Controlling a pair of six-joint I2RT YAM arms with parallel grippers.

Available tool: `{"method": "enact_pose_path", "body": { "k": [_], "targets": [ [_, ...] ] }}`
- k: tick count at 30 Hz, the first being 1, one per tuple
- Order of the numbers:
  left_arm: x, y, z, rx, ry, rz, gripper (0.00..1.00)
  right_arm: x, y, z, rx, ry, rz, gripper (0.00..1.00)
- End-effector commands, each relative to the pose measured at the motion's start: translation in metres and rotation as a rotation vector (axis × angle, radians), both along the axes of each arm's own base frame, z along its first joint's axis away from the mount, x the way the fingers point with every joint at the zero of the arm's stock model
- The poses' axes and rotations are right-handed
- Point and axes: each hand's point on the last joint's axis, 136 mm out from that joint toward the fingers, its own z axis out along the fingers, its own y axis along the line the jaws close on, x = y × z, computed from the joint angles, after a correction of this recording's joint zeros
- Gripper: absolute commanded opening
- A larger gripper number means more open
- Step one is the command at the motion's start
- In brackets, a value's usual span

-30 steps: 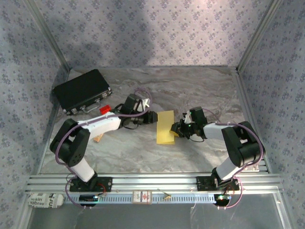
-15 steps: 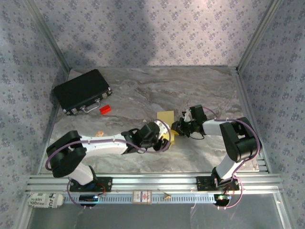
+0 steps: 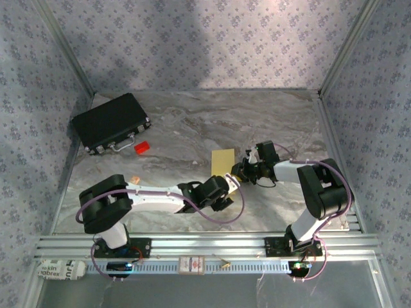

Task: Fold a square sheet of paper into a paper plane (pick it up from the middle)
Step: Fold the triangle a second time at the center of the table.

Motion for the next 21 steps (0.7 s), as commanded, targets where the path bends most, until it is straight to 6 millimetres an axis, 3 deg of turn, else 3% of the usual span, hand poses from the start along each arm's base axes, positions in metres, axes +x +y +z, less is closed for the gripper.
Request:
{"method": "enact_pose_path", "body": {
  "k": [1,15,21],
  "targets": [
    [0.006,-0.012,0.007,0.025,-0.078,-0.016,0.73,0.001,0.001,0.008,0.011,-0.01,0.014,0.13],
    [0.027,-0.024,-0.002,0.145,-0.202,-0.004,0.71,0.001,0.001,0.009,0.017,-0.008,0.013,0.13],
    [0.028,-0.024,-0.006,0.171,-0.21,-0.012,0.62,0.002,-0.001,0.009,0.015,-0.011,0.008,0.13]
  ]
}}
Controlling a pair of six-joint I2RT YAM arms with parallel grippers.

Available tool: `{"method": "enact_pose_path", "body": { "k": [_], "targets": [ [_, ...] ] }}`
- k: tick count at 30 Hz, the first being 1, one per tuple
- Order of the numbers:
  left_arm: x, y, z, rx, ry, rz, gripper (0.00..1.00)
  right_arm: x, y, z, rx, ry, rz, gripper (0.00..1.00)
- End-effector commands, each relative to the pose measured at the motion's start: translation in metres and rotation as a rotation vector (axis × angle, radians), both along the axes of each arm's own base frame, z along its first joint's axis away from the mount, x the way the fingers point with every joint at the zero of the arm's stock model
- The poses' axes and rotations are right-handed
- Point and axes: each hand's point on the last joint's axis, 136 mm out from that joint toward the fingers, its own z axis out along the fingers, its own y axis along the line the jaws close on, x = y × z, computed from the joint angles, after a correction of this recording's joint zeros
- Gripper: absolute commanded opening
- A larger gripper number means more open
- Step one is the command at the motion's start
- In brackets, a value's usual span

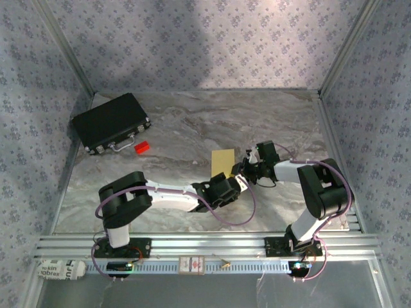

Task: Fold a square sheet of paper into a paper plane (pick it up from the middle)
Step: Fold the triangle a second time at the center of the table.

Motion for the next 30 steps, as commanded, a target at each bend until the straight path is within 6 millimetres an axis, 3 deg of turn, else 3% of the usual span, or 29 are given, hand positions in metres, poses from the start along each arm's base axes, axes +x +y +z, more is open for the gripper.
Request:
{"method": "enact_pose_path", "body": {
  "k": [1,7,16,22,30],
  "targets": [
    [0.002,-0.006,0.003,0.019,-0.026,-0.012,0.6,0.001,0.0,0.008,0.015,-0.011,0.013,0.13],
    [0.0,-0.005,0.004,0.024,-0.022,-0.02,0.41,0.001,-0.001,0.008,0.015,-0.006,0.01,0.13],
    [-0.001,-0.006,0.007,0.024,-0.009,-0.023,0.2,0.001,-0.003,0.008,0.01,-0.01,0.004,0.15],
    [-0.005,-0.008,0.009,0.016,0.028,-0.02,0.0,0.001,-0.013,0.008,-0.005,-0.012,-0.03,0.17],
    [-0.017,-0.011,0.016,-0.072,0.153,0.019,0.0,-0.003,-0.052,0.007,-0.111,-0.023,-0.137,0.29]
  ]
}}
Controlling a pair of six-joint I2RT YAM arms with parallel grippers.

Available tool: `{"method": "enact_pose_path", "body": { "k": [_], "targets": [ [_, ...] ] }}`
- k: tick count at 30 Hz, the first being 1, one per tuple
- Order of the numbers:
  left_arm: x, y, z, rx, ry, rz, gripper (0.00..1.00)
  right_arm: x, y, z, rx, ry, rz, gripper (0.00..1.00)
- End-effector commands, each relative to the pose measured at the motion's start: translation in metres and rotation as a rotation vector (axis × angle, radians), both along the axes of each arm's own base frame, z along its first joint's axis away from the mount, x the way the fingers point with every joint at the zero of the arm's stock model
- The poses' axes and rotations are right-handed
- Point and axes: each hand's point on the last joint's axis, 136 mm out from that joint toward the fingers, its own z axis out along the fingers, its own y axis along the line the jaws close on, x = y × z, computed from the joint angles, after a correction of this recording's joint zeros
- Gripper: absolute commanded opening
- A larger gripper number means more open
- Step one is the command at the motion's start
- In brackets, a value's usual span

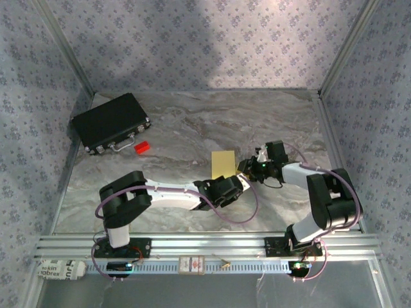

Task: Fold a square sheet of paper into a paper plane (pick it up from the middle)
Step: Fold the triangle a second time at the center of the table.

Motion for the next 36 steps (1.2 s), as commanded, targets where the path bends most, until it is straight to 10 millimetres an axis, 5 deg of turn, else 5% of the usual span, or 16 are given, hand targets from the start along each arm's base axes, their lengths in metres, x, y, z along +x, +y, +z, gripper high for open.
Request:
{"method": "enact_pose_path", "body": {
  "k": [1,12,26,36],
  "targets": [
    [-0.011,-0.008,0.017,-0.087,0.094,0.024,0.0,-0.01,-0.024,-0.009,-0.087,0.027,-0.051,0.3],
    [-0.021,-0.011,0.027,-0.349,0.4,0.148,0.0,-0.022,-0.044,-0.007,-0.153,0.016,-0.111,0.27],
    [-0.004,-0.006,0.029,-0.549,0.549,0.295,0.0,-0.028,-0.025,0.013,-0.182,-0.183,-0.031,0.25],
    [0.003,0.014,0.018,-0.568,0.563,0.36,0.0,-0.062,-0.009,-0.017,-0.112,-0.047,-0.024,0.06]
  ]
}}
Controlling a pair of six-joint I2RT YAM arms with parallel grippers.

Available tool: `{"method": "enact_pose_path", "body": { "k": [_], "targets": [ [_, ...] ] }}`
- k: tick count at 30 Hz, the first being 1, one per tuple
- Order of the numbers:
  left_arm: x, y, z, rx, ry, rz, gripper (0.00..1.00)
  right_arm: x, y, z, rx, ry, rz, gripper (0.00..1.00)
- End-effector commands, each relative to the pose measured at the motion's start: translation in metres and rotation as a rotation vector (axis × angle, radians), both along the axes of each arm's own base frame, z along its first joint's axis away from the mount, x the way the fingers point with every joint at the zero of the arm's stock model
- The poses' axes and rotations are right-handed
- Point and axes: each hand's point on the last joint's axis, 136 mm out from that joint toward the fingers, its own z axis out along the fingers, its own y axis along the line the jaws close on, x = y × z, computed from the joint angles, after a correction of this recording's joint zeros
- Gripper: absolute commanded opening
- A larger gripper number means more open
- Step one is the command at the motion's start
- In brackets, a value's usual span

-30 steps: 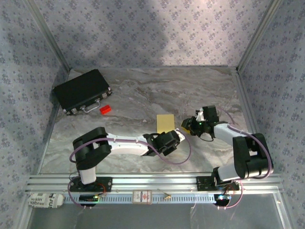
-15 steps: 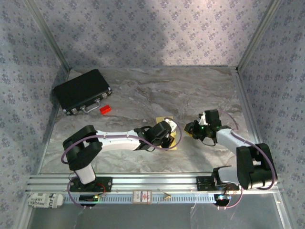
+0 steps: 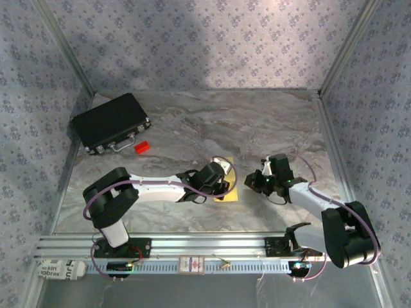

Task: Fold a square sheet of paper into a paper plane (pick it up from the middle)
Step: Fold the triangle a second time at the center of the table.

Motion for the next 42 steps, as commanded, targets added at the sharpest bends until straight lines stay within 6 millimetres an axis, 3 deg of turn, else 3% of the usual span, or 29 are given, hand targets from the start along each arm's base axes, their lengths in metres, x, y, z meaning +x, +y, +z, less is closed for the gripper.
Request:
{"method": "enact_pose_path", "body": {
  "k": [1,10,18,28,42],
  "targets": [
    [0.002,0.0,0.016,-0.065,-0.002,0.019,0.0,-0.011,0.009,-0.005,0.03,0.025,0.002,0.06],
    [0.002,-0.001,0.012,-0.073,0.017,0.018,0.0,-0.016,0.032,0.0,0.044,0.016,0.072,0.03],
    [0.001,-0.001,0.012,-0.075,0.018,0.016,0.0,-0.017,0.047,-0.009,0.024,0.038,0.122,0.01],
    [-0.002,0.001,0.01,-0.079,0.06,-0.015,0.03,-0.025,0.027,-0.042,-0.17,0.138,0.148,0.0],
    [0.0,-0.003,0.011,-0.097,0.103,-0.062,0.07,-0.014,0.026,-0.035,-0.181,0.115,0.17,0.0]
  ]
}}
